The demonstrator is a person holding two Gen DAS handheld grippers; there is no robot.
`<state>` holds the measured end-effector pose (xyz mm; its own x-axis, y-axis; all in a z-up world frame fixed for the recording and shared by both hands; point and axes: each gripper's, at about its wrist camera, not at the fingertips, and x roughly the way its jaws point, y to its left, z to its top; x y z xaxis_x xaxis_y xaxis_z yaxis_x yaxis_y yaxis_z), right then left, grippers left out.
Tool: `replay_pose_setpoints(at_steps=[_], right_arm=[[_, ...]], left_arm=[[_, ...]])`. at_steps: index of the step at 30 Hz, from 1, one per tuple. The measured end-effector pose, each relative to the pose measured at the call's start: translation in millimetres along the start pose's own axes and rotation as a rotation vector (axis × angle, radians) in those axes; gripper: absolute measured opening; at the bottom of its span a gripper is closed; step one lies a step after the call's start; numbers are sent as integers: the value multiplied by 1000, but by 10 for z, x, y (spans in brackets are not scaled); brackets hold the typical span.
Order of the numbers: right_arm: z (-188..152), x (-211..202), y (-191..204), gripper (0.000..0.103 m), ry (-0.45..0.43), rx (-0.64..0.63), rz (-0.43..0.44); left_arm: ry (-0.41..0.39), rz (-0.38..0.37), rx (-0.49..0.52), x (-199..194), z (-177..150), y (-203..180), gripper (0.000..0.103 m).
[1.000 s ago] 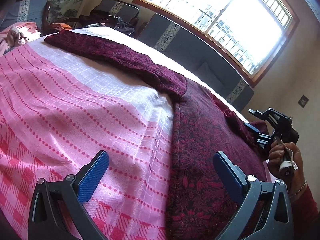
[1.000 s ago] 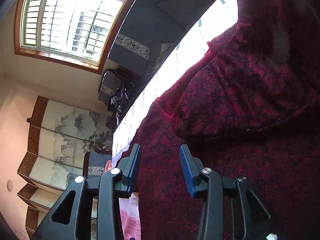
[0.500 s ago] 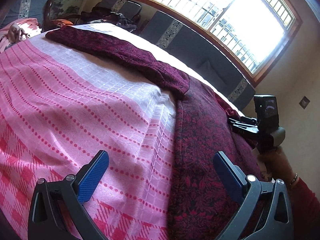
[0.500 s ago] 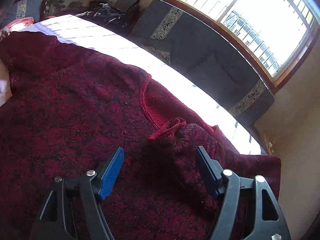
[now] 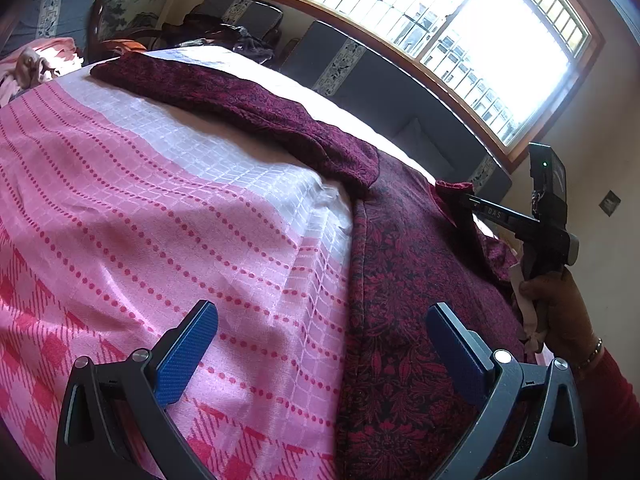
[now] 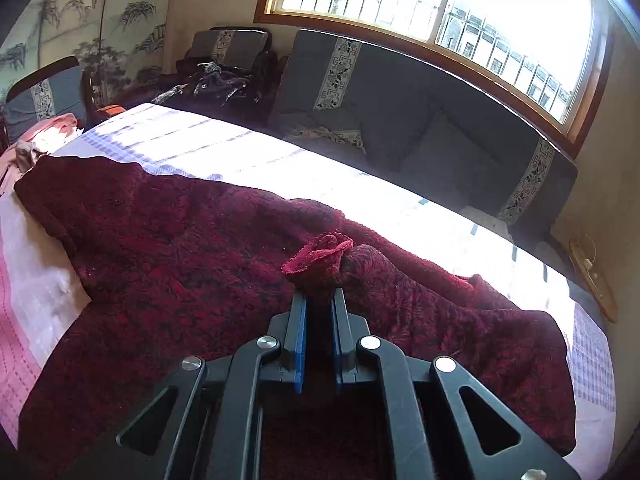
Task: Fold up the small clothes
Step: 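Open the right gripper to lay the sleeve on the body, then reach the left gripper to the other sleeve cuff and close on it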
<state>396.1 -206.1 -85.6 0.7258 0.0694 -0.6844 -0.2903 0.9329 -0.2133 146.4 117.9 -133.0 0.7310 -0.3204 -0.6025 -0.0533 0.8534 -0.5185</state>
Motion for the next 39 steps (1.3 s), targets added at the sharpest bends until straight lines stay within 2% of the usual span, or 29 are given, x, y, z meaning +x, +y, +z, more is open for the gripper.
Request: replay_pose_setpoints(at_steps=[5,9,12,13,14,15,16,20,22,24,26,28,31,35,37,39], right_arm=[[-46,131,309,9,30,3,45],[-124,237,377,9,60,24,91],[-155,285,340,17,64,78,209],[-160,295,309,23,65,97,245],[-164,307,268,37,68,127,299],[-169,301,216,44,67,161,359],[-175,265,155,52,54,199,412],[-216,-131,-89,52,-58,286,474],[-297,-367,-183,52,-96,321,506],[-434,-606,-229,52,-118,319,497],[-619,-807,-224,52,-118,276,465],[-822,-942,-201,52,-101,217,414],[-1122,-1007,-189,52,-65,169,360],[-1364,-904,-271,52,-27,232,379],[-1406,-862,-303,52,-26,262,396],[-1436,-852,-309,52,-34,278,394]], left_arm=[[0,0,0,-2,1,2,103],[0,1,1,-2,1,1,103],[0,-1,0,-2,1,1,103],[0,-1,0,-2,1,1,103],[0,0,0,-2,1,0,103],[0,0,0,-2,1,1,103],[0,-1,-1,-2,1,2,103],[-8,-20,-15,-19,0,35,103],[-19,-69,-36,-44,9,83,103],[-59,-148,-70,-145,62,166,103],[-106,-183,-119,-283,209,277,103],[-96,-187,-158,-360,470,419,103],[-102,-153,-248,-397,885,765,103],[-44,-85,-338,-187,1445,1319,101],[-40,-48,-417,-84,1667,1657,93],[-19,-4,-473,44,1880,1963,79]])
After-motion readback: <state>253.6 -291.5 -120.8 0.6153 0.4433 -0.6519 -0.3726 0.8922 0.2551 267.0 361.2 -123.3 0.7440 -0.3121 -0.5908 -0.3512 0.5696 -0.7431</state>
